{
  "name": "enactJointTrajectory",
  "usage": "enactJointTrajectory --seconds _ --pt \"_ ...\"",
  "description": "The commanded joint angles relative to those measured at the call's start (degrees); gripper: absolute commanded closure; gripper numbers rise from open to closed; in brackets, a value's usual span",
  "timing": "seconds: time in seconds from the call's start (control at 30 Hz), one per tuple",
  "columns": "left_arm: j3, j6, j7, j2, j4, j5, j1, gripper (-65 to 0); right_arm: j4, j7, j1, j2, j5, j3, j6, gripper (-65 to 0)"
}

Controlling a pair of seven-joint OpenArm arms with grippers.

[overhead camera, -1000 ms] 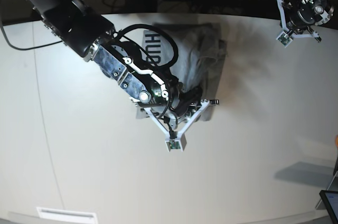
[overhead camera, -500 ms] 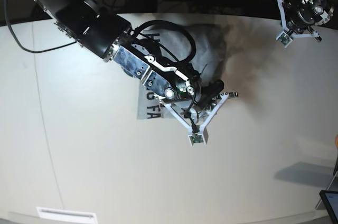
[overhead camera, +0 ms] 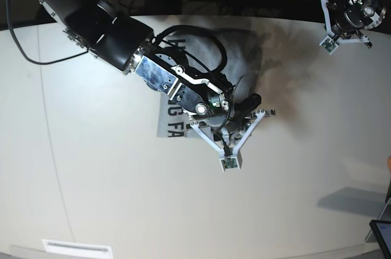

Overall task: Fold the T-shirt properly
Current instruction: 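Grasp the bundle with the right gripper and flip it over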

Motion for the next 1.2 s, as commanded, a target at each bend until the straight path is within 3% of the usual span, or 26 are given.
enactJointTrajectory --seconds 0.0,0.9,1.1,1.17 --pt "-0.4 0.2 -0.1 -0.9 0.6 0.1 0.1 -4.4 0.8 2.0 1.6 -0.8 -0.3 0.2 0.2 -2.5" --pt "-0.4 0.2 -0.1 -0.9 0.6 0.1 0.0 -4.4 0.8 2.5 -0.2 -1.6 0.0 0.1 0.2 -4.6" --pt "-0.3 0.2 -0.1 -0.9 0.6 0.1 -0.1 -4.4 2.7 2.6 -0.3 -1.6 4.2 0.0 0.2 -21.5" --pt "-0.1 0.2 0.0 -0.9 0.6 0.1 -1.0 -4.4 5.1 2.6 -0.3 -1.2 4.2 0.0 4.3 -24.1"
